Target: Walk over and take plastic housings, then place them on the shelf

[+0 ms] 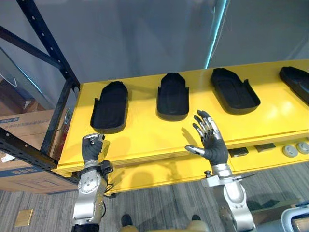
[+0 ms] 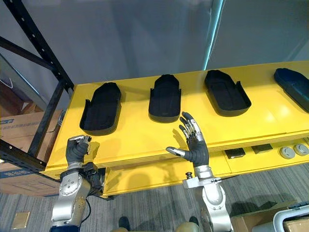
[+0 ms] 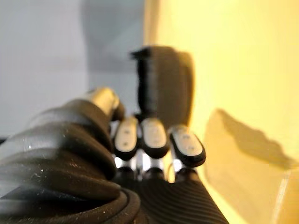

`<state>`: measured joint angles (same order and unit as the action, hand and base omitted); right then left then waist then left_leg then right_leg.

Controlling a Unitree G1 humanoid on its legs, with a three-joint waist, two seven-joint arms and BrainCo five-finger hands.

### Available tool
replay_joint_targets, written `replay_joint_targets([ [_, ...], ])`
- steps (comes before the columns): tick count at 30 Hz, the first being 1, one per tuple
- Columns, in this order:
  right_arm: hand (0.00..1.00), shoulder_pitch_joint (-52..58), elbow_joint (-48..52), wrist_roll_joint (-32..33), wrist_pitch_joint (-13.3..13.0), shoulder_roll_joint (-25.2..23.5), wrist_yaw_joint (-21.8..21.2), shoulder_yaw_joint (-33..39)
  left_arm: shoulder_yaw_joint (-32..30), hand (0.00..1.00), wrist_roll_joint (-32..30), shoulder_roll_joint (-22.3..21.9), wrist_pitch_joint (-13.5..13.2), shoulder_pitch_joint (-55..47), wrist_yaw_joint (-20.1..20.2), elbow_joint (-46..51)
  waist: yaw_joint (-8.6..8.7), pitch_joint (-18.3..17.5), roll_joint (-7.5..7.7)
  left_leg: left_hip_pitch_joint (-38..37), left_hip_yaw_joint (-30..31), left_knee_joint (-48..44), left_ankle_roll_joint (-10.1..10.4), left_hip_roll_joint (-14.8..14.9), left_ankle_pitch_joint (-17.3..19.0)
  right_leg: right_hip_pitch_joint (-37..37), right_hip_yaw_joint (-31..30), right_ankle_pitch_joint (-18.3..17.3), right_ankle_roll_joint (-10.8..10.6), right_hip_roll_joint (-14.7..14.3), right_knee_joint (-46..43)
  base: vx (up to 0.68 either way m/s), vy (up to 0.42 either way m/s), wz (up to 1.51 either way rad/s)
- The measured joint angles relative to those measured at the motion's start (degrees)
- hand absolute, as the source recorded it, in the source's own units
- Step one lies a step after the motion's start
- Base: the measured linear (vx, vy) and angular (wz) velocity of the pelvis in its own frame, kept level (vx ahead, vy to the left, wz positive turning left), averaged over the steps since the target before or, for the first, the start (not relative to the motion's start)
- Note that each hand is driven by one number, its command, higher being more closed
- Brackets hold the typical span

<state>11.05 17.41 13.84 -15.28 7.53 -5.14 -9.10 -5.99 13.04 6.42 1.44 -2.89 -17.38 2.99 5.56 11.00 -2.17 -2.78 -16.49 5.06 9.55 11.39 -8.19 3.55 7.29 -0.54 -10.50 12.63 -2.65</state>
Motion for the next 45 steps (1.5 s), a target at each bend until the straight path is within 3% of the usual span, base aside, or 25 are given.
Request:
replay_joint_targets([
  [4, 0.0, -0.05, 0.69, 0.01, 0.01, 1.29, -0.21, 0.41, 0.0, 1.0, 0.02, 0.06, -0.04, 3.62, -1.43, -2.93, 0.26, 1.34, -0.74, 0.99, -1.42, -0.02, -0.05, -0.04, 0.0, -2.57, -1.67, 0.06, -0.09, 0.06, -0.82, -0.02, 0.007, -0.16],
  [9, 0.0, -0.09, 1.39, 0.09, 0.01, 1.76, -0.97, 2.88, -0.05, 1.0, 0.73, 2.99, -0.59, 8.99, -2.78, -9.58, 1.84, 2.65, -0.89, 0.98, -2.28, -0.27, -0.08, -0.19, -0.03, -3.59, -2.95, 0.32, -0.5, 0.1, -1.94, 0.03, 0.001, -0.1],
  [16, 0.0, -0.54, 4.28, 1.32, -0.01, 3.47, -2.52, 4.59, -1.27, 1.0, 3.69, 5.2, -4.87, 15.77, -3.79, -16.98, 3.24, 5.48, -2.07, 1.01, -3.16, -0.27, -0.16, -0.27, 0.02, -4.71, -4.24, 0.12, -0.55, 0.09, -2.6, -0.01, -0.004, -0.06],
  [27, 0.0, -0.43, 4.81, 1.39, -0.04, 4.12, -3.69, 4.61, -2.7, 1.0, 7.36, 9.01, -8.9, 19.49, -4.55, -24.23, 4.56, 5.62, -2.15, 1.38, -4.53, -0.26, -0.34, -0.4, 0.15, -6.31, -5.74, -0.15, -0.46, 0.12, -2.94, -0.01, -0.004, -0.06],
  [29, 0.0, 0.04, 5.23, 1.31, -0.08, 4.01, -3.69, 4.47, -2.65, 1.0, 7.41, 8.43, -8.87, 18.03, -4.5, -21.47, 4.55, 5.62, -2.15, 1.47, -4.47, -0.27, -0.34, -0.41, 0.15, -6.32, -5.69, 0.03, -0.77, 0.12, -2.9, 0.0, 0.0, 0.0],
  [36, 0.0, 2.78, 7.15, 0.98, -2.04, 0.17, -2.83, 3.66, 0.95, 1.0, 4.97, -0.77, -8.44, 0.13, -1.81, 8.57, 4.04, 5.63, -2.12, 0.5, -1.91, -0.26, -0.34, -0.33, 0.21, -2.37, -2.42, -0.27, -0.84, 0.18, -1.66, 0.01, -0.014, 0.17],
  [37, 0.0, 2.85, 7.17, 0.98, -2.04, -0.18, -2.06, 3.49, 1.74, 0.0, 4.33, -1.53, -8.44, -3.06, -0.11, 12.25, 3.16, 5.63, -2.12, 0.18, -1.74, -0.25, -0.42, -0.33, 0.34, -1.8, -2.21, -0.31, -0.88, 0.18, -1.49, -0.01, -0.012, 0.17],
  [42, 0.0, 3.14, 7.15, -0.86, -2.39, -0.95, 1.52, 1.9, 4.51, 0.0, 3.89, -2.59, -8.43, -11.4, 5.82, 16.69, 1.25, 5.21, -1.84, 0.07, 0.21, 0.02, -0.66, -0.36, 0.64, 0.9, 0.44, -0.73, -0.97, 0.26, 0.14, -0.02, -0.009, 0.21],
  [45, 0.0, 3.55, 6.92, -1.4, -2.4, -1.22, 3.82, 0.28, 6.3, 0.0, 3.78, -2.64, -8.56, -15.17, 8.97, 16.69, 0.04, 3.03, -1.17, 0.99, 0.74, 0.03, -0.35, -0.36, 0.44, 0.65, 1.08, -0.48, -0.84, 0.23, 0.41, 0.01, -0.003, 0.14],
])
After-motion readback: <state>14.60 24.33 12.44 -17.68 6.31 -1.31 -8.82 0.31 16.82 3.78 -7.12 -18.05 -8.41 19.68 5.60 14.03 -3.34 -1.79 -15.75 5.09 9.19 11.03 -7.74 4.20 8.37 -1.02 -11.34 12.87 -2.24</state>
